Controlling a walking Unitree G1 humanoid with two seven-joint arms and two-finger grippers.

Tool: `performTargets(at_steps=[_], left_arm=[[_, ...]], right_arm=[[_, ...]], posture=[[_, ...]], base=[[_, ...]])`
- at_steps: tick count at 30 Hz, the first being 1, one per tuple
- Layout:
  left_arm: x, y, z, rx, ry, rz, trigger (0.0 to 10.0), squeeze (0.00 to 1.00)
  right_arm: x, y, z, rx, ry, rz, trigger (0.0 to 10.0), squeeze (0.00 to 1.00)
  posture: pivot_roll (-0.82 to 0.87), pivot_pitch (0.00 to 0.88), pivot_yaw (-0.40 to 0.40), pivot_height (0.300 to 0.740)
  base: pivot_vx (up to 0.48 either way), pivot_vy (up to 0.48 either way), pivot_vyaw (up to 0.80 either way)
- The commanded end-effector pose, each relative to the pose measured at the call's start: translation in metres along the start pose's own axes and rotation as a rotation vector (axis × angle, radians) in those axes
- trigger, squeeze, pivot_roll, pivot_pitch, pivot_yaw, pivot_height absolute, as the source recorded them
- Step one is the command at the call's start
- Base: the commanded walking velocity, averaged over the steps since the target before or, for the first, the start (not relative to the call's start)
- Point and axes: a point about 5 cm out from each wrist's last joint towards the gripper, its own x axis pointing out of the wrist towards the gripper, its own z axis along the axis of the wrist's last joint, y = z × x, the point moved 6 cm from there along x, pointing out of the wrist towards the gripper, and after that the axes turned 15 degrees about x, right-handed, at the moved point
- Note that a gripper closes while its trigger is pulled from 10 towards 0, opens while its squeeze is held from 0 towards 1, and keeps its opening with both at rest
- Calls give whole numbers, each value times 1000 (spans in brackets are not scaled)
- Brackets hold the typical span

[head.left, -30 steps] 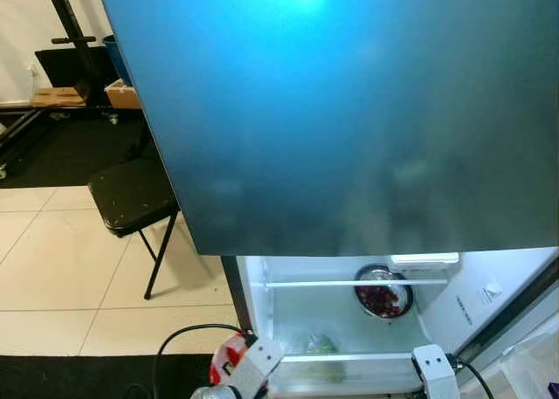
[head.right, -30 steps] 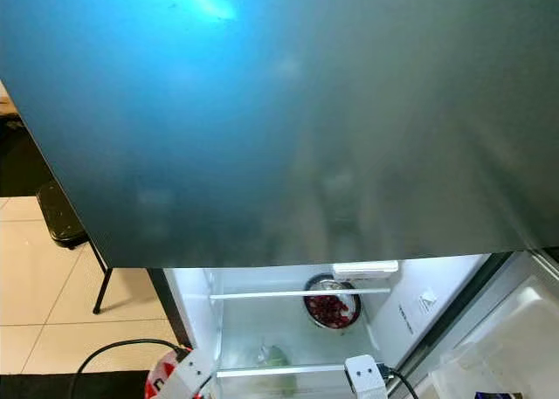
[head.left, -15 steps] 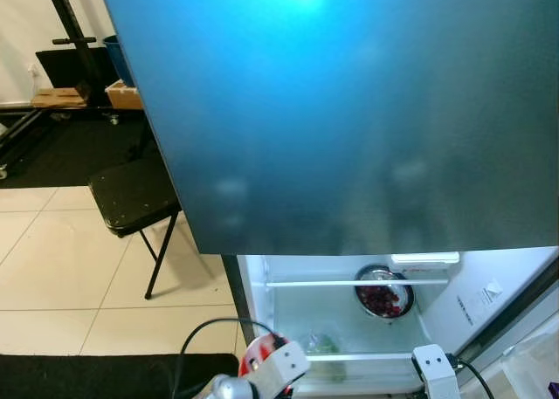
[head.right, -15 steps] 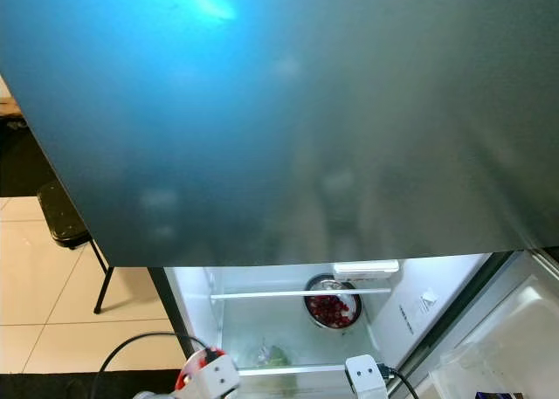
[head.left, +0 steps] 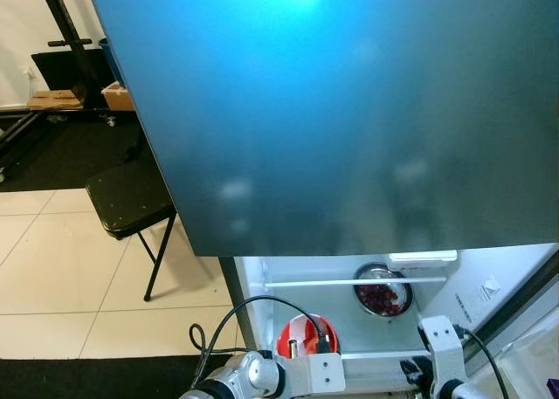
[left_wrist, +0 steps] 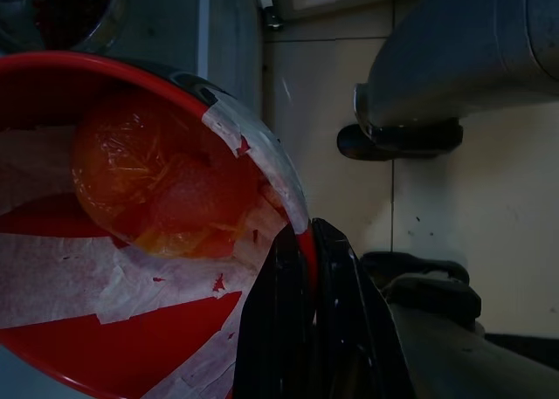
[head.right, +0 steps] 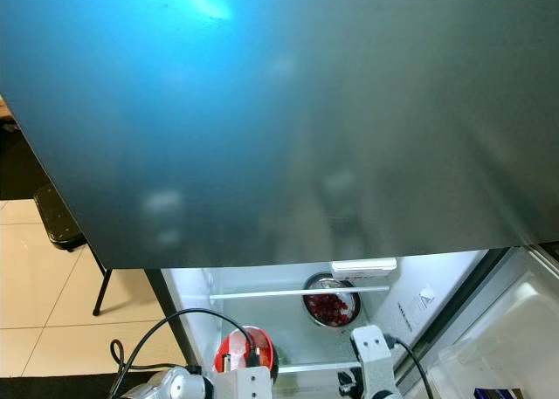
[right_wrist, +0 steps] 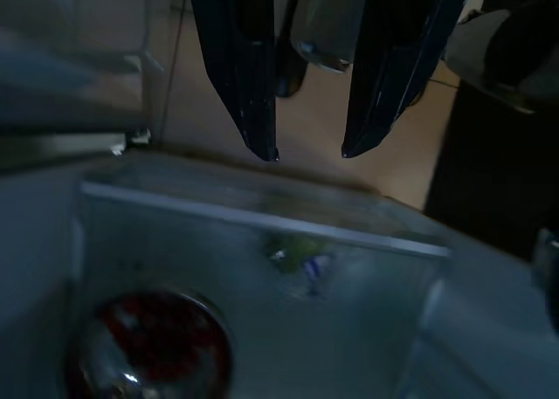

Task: Restocking fridge

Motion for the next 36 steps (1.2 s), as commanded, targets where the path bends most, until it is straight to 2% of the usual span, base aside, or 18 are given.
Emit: performTargets(at_steps=[1, 5, 12, 22, 25, 36], left_arm=[[-3, 0, -5, 42, 15, -10, 10000, 0], [-7, 0, -14, 29, 41, 9, 10000, 0], [-9, 5, -17, 19, 49, 33, 10000, 0], [-11, 11, -16, 90, 53, 43, 10000, 0], [-11, 12, -16, 94, 53, 42, 10000, 0], [-13, 23, -15, 122, 59, 73, 10000, 0]], right_arm=[[0, 0, 9, -12, -19, 26, 10000, 0], [-3, -4, 15, -15, -26, 39, 10000, 0], [-5, 0, 16, -31, -25, 94, 10000, 0], [-9, 0, 16, -76, -5, 146, 10000, 0], [-10, 0, 16, -74, -6, 148, 10000, 0], [-12, 0, 13, -100, 10, 164, 10000, 0]], posture=[[-56, 0, 18, 740], [-53, 0, 16, 725], [-47, 0, 9, 700], [-60, 0, 21, 650], [-60, 0, 21, 645], [-63, 0, 26, 585]], base=[[0, 0, 0], [0, 0, 0], [0, 0, 0], [0, 0, 0], [0, 0, 0], [0, 0, 0]])
